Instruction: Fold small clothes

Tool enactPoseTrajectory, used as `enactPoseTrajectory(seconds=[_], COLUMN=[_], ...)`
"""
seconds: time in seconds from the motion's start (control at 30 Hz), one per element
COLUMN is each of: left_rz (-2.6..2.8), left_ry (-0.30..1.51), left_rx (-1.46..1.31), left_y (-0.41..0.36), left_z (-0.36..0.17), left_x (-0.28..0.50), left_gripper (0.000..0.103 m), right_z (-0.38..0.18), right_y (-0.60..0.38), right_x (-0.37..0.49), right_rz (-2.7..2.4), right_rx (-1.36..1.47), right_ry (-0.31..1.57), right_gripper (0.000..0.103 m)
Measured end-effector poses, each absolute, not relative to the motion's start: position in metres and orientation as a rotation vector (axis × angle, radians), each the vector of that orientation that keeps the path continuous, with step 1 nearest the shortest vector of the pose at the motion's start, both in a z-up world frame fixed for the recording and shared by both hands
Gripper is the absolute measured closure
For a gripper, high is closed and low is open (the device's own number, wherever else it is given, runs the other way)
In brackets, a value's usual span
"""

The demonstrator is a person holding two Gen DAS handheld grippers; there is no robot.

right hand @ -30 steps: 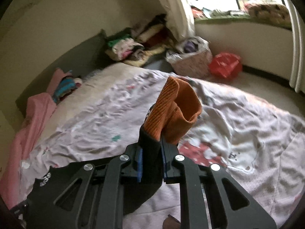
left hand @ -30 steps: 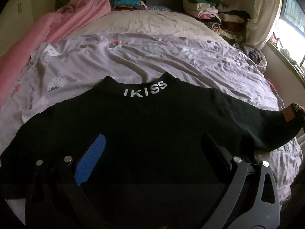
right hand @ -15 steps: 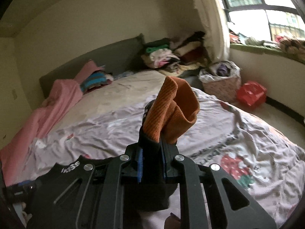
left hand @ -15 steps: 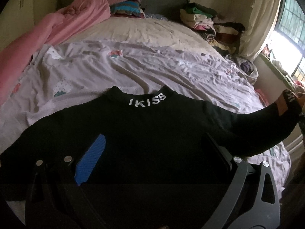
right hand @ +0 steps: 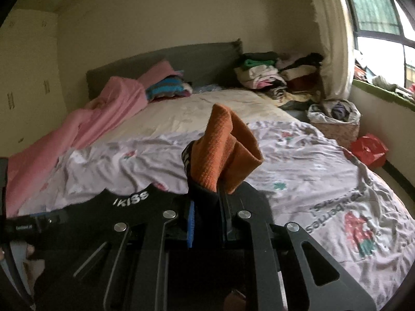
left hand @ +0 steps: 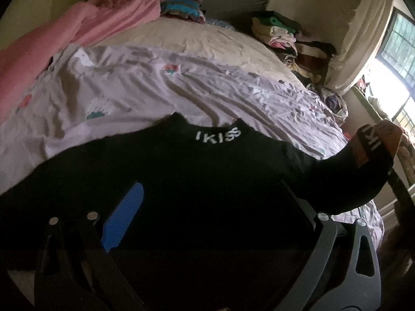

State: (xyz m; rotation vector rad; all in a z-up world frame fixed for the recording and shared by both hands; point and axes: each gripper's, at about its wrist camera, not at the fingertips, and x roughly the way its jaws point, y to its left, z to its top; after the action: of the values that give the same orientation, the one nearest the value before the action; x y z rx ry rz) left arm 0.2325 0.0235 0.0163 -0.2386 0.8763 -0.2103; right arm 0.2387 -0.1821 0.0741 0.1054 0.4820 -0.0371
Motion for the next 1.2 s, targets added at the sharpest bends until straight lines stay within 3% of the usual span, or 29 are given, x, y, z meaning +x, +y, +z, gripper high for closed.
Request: enactPoseTrajectory(seconds=[0.67, 1.07, 1.2], left_rz=[-0.383, -0.458, -0.477], left_ry=[0.972, 1.037, 1.052], left_rx=[-0.555, -0.636, -0.648], left_y=[0.058, 0.048, 0.039], left_z=[-0.028, -0.048, -0.054], left_x=[0.241, 0.241, 0.237], left_gripper=[0.009, 0.009, 0.009], right_z=[0.008, -0.011, -0.011], right_y=[-0.088, -0.058, -0.059], right_x=[0.260, 0.227, 0.211], right_rz=[0.112, 0.278, 0.325], right_rx=[0.033, 0.017, 0.018], right_ry=[0.637, 0.711, 0.737], right_gripper=[0.086, 0.053, 0.052])
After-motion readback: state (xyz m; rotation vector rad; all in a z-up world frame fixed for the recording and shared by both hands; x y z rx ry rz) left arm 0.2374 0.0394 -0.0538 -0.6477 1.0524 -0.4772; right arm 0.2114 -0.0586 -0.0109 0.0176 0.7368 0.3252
